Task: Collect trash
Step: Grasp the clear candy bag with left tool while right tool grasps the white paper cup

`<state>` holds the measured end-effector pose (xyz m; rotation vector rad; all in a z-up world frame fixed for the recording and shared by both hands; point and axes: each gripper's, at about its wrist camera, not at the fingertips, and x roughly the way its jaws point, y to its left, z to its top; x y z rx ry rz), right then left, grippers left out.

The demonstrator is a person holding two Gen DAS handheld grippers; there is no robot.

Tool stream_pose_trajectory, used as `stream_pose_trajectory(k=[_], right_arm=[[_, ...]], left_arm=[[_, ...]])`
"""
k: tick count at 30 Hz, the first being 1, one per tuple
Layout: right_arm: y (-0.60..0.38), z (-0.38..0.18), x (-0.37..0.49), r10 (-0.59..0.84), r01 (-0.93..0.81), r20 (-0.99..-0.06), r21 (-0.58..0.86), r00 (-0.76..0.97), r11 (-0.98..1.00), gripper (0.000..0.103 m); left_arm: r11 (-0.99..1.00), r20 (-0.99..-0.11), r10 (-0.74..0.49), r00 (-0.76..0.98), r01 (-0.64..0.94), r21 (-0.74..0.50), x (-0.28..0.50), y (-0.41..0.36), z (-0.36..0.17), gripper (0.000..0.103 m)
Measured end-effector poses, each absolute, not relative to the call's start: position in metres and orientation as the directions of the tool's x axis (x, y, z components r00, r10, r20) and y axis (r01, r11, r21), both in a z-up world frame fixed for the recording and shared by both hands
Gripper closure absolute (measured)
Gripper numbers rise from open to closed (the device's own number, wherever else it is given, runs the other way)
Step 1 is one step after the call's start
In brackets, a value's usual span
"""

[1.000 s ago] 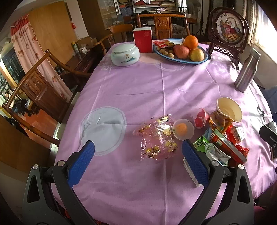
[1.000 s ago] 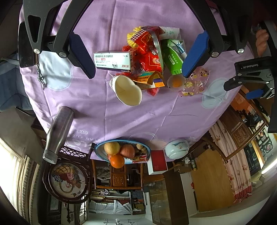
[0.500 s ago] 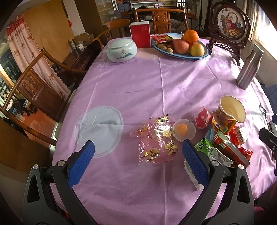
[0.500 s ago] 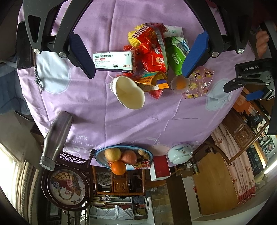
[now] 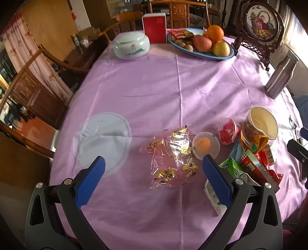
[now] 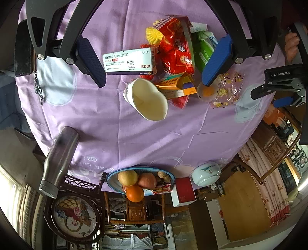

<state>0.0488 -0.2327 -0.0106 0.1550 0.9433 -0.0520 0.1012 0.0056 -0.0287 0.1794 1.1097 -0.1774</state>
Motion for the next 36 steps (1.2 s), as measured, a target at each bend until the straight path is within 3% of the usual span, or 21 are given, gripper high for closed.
stream_pose_trajectory(k=[16, 18, 25, 35, 36], right_arm=[[-0.250, -0.036, 0.086, 0.062, 0.152, -0.849, 0.166, 0.525, 0.974, 0.006], [-0.253, -0.039, 0.092, 0.065, 0.161, -0.851, 0.173, 0.520, 0.972, 0.005], [-0.260, -0.049, 0.110, 0.088, 0.177, -0.858, 0.203, 0.506, 0.963, 0.005], [-0.258, -0.076, 0.127, 0.085, 0.163, -0.889, 0.175, 0.451, 0.971, 0.006], [-0.257, -0.079, 0.128, 0.084, 0.150, -0.891, 0.167, 0.447, 0.974, 0.010]], left_arm=[[0.955, -0.961, -0.261, 0.092, 0.173, -0.242, 0.154, 0.018, -0.095, 0.007], [0.947, -0.955, -0.291, 0.054, 0.157, -0.280, 0.161, 0.019, -0.104, 0.013], [0.922, -0.925, -0.380, 0.028, 0.096, -0.376, 0.174, 0.024, -0.116, 0.057], [0.923, -0.906, -0.379, 0.187, 0.143, -0.356, 0.169, 0.037, -0.065, 0.063], [0.925, -0.904, -0.377, 0.199, 0.138, -0.355, 0.168, 0.040, -0.061, 0.063]])
